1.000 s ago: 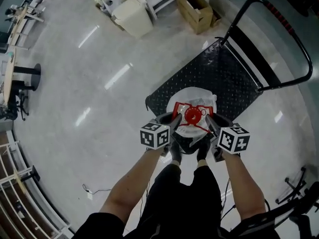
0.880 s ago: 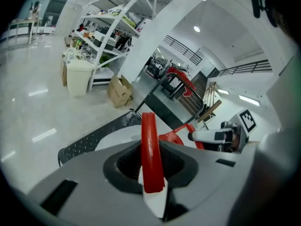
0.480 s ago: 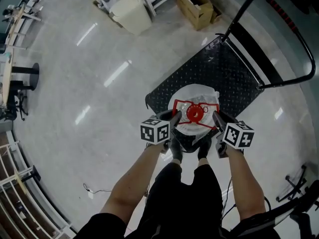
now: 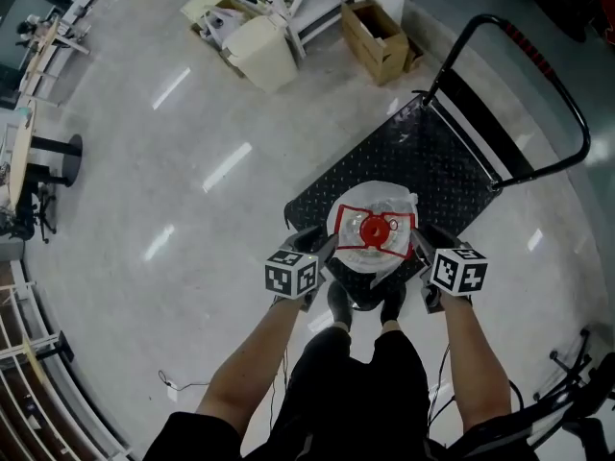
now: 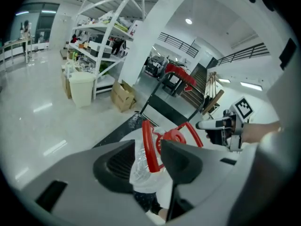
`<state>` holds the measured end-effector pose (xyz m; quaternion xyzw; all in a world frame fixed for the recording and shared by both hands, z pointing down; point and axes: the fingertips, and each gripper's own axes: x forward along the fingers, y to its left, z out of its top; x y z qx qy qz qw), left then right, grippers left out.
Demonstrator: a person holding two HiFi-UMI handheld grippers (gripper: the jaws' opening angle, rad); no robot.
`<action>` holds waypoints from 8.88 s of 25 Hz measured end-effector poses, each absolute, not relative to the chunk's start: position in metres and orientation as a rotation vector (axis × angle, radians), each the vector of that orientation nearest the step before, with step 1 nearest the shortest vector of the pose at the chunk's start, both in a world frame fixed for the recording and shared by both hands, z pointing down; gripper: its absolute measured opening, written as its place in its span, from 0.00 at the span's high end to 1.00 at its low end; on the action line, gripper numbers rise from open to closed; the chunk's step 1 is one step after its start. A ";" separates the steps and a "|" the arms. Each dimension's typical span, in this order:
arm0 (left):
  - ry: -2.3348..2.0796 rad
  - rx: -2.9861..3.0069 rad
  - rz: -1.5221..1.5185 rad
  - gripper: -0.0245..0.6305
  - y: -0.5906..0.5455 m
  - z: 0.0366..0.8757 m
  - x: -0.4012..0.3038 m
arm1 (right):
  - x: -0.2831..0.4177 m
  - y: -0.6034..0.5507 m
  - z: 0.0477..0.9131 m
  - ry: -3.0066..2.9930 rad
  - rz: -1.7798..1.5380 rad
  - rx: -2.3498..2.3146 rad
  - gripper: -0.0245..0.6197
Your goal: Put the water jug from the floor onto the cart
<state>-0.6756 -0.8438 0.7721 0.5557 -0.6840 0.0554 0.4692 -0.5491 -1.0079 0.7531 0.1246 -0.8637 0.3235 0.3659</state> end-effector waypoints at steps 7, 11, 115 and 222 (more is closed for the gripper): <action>-1.790 1.469 0.053 0.74 -0.856 0.658 -0.687 | -0.557 -1.024 0.628 -2.469 0.727 0.353 0.74; -1.906 1.590 -0.071 0.75 -0.872 0.560 -0.687 | -0.560 -1.011 0.530 -2.644 0.697 0.295 0.88; -1.282 2.613 0.169 0.96 -0.086 0.358 -0.021 | 0.123 -0.125 0.366 -2.828 0.406 1.130 0.96; -1.067 2.784 -0.038 0.96 0.657 0.314 -0.065 | 0.112 0.664 0.313 -2.567 0.205 1.560 0.96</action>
